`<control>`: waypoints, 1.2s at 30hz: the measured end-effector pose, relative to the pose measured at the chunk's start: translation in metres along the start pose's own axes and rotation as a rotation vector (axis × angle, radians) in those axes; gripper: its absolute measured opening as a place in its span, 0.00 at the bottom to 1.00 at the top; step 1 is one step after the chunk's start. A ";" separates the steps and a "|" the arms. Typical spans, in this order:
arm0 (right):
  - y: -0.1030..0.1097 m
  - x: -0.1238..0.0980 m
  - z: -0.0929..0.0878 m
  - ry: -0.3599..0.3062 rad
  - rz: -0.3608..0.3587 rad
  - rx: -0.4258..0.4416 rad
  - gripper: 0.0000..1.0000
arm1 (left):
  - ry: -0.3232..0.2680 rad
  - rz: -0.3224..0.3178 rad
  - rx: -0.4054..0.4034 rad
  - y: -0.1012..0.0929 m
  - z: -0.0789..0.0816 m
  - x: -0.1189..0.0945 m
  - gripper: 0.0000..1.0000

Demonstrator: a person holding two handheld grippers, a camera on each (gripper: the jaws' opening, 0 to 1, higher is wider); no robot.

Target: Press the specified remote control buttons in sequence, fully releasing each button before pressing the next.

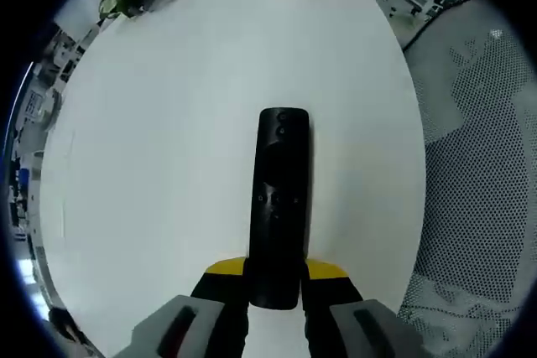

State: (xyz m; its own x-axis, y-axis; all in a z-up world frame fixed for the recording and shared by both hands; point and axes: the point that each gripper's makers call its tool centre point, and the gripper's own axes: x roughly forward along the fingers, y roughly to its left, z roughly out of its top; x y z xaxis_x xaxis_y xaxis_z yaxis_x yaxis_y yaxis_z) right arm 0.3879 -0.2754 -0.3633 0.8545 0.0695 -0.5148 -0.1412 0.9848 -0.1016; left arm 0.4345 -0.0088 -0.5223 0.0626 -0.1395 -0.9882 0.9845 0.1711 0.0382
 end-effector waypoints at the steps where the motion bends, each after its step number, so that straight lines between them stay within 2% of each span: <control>1: 0.000 0.000 0.001 -0.003 0.003 0.003 0.46 | -0.018 -0.002 -0.019 -0.004 0.000 0.000 0.23; 4: -0.001 -0.003 0.004 -0.024 0.002 0.014 0.45 | -0.040 0.001 -0.042 -0.010 -0.002 -0.001 0.23; 10: 0.001 -0.005 0.007 -0.044 0.013 0.031 0.45 | -0.046 0.005 -0.066 -0.021 0.000 -0.002 0.23; 16: 0.002 -0.006 0.010 -0.064 0.022 0.038 0.43 | -0.086 0.011 -0.097 -0.031 0.000 -0.003 0.23; 23: 0.009 -0.006 0.011 -0.056 0.056 0.037 0.43 | -0.083 0.014 -0.082 -0.042 0.002 -0.003 0.23; 28: 0.020 -0.004 0.012 -0.042 0.106 0.030 0.42 | -0.079 0.011 -0.065 -0.052 0.003 -0.003 0.23; 31: 0.036 -0.001 0.014 -0.012 0.182 0.026 0.42 | -0.085 0.010 -0.071 -0.061 0.003 -0.003 0.23; 36: 0.059 0.009 0.031 -0.002 0.295 0.050 0.37 | -0.124 0.028 -0.083 -0.069 0.003 -0.005 0.23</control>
State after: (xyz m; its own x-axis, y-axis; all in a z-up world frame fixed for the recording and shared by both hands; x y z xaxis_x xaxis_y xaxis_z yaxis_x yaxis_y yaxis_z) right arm 0.4025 -0.2116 -0.3480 0.7813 0.3538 -0.5141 -0.3588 0.9287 0.0939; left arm 0.3664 -0.0228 -0.5200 0.1149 -0.2516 -0.9610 0.9654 0.2562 0.0484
